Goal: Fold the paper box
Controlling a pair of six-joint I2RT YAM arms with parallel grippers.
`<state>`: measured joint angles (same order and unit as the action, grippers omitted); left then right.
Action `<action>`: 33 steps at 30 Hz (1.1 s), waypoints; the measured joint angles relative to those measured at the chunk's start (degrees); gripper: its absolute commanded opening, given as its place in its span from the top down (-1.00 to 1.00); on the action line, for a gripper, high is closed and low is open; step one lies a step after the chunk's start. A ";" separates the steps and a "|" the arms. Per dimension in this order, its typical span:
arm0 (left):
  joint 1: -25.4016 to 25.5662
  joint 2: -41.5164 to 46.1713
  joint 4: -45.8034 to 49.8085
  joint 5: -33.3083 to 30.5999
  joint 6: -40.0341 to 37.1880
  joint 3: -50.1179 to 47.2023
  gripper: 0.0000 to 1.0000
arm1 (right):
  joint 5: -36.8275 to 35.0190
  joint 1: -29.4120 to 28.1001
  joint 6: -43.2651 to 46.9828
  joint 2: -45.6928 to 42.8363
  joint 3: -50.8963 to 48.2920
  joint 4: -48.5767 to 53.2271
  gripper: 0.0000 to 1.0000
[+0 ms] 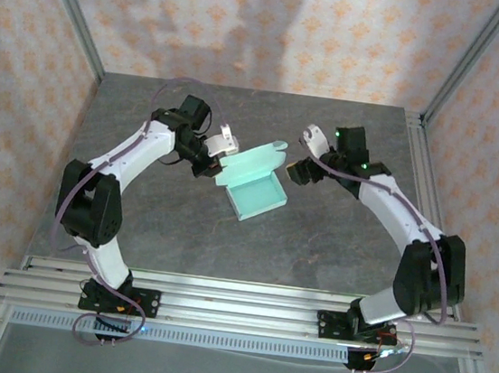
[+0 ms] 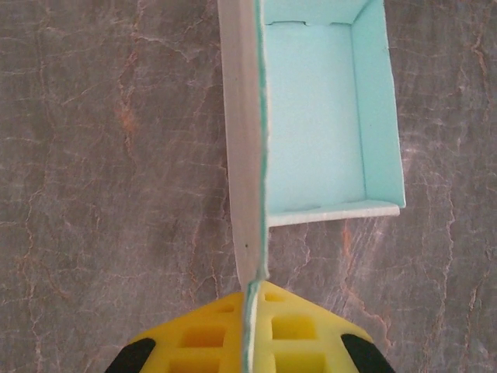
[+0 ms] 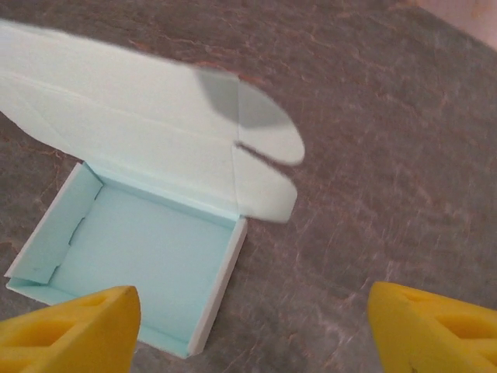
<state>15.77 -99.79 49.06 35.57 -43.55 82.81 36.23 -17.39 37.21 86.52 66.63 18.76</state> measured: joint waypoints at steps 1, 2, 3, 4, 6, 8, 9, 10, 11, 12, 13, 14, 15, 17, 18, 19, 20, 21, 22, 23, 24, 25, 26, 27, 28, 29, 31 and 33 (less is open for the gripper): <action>0.00 -0.04 0.28 0.22 -0.55 0.20 1.00 | 0.76 0.09 1.92 1.40 2.49 1.64 -0.54; 0.00 -0.07 0.87 0.44 -1.14 0.37 1.00 | 1.55 0.09 3.78 2.73 4.81 3.39 -0.55; 0.00 -0.07 1.16 0.50 -1.57 0.46 1.00 | 2.38 0.09 5.86 4.09 7.15 5.33 -0.56; 0.00 -0.07 1.33 0.46 -1.88 0.55 1.00 | 3.19 0.09 8.00 5.38 9.25 7.23 -0.56; 0.00 -0.42 1.75 0.44 -2.56 0.98 1.00 | 4.44 0.11 11.45 7.69 12.48 10.27 -0.56; -0.07 -1.22 2.54 0.46 -3.08 1.99 1.00 | 5.44 0.22 14.38 10.36 15.76 13.42 -0.56; -0.07 -1.77 2.69 0.48 -3.30 2.58 1.00 | 5.99 0.37 15.93 12.26 17.81 15.02 -0.56; -0.09 -2.23 2.67 0.46 -3.48 2.89 1.00 | 6.51 0.61 17.35 14.05 19.80 16.55 -0.56; -0.13 -2.54 2.69 0.50 -3.52 3.06 1.00 | 7.02 0.87 18.60 15.80 21.66 17.84 -0.56; -0.17 -2.73 2.71 0.63 -3.54 3.21 1.00 | 7.50 1.14 19.93 17.57 23.61 19.41 -0.54; -0.37 -2.78 2.69 0.63 -3.56 3.32 1.00 | 8.02 1.46 21.57 19.74 26.16 21.70 -0.53; -0.44 -2.78 2.71 0.63 -3.56 3.34 1.00 | 8.39 1.62 22.84 21.46 28.37 23.74 -0.50; -0.44 -2.78 2.71 0.63 -3.56 3.37 1.00 | 8.85 1.75 24.37 23.45 31.06 26.23 -0.43; -0.55 -2.78 2.71 0.63 -3.72 3.39 1.00 | 9.70 1.97 27.28 27.23 36.30 31.06 -0.30; -0.66 -2.78 2.71 0.66 -3.74 3.39 1.00 | 10.12 1.97 28.87 29.05 38.71 33.53 -0.23; -0.76 -2.78 2.71 0.70 -3.80 3.39 1.00 | 10.49 1.97 29.79 30.25 40.28 35.34 -0.16; -0.87 -2.80 2.71 0.70 -3.96 3.39 1.00 | 10.78 1.97 31.08 31.54 41.94 37.46 -0.10; -0.92 -2.82 2.71 0.76 -4.04 3.39 1.00 | 10.97 1.97 31.82 32.46 42.95 38.97 -0.05; -1.09 -2.86 2.71 0.92 -4.13 3.41 1.00 | 11.19 1.95 32.41 33.16 43.69 40.30 -0.01; -1.25 -2.95 2.71 1.09 -4.17 3.41 1.00 | 11.37 1.97 32.96 33.79 44.30 41.48 0.03; -1.25 -3.04 2.71 1.29 -4.17 3.43 1.00 | 11.43 1.97 33.51 34.36 44.98 42.66 0.05; -1.31 -3.15 2.78 1.44 -4.17 3.54 1.00 | 11.47 1.97 33.75 34.80 45.48 43.47 0.07; -1.49 -3.30 2.84 1.51 -4.17 3.76 1.00 | 11.61 1.95 34.21 35.26 46.03 44.33 0.13; -1.55 -3.54 2.86 1.53 -4.17 4.00 1.00 | 11.63 1.95 34.49 35.54 46.42 44.96 0.15; -1.55 -3.69 2.89 1.55 -4.17 4.20 1.00 | 11.67 1.95 34.62 35.71 46.71 45.48 0.21; -1.62 -3.85 2.91 1.53 -4.17 4.39 1.00 | 11.72 1.90 34.93 35.80 46.93 45.88 0.24; -1.64 -4.07 2.97 1.57 -4.15 4.59 1.00 | 11.80 1.75 35.15 35.95 47.60 47.04 0.26; -1.62 -4.44 3.06 1.62 -4.15 5.07 1.00 | 11.82 1.42 35.54 36.50 49.13 48.41 0.31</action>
<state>14.15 -104.22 52.12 37.19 -47.70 87.88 48.05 -15.97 72.75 123.02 115.77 67.18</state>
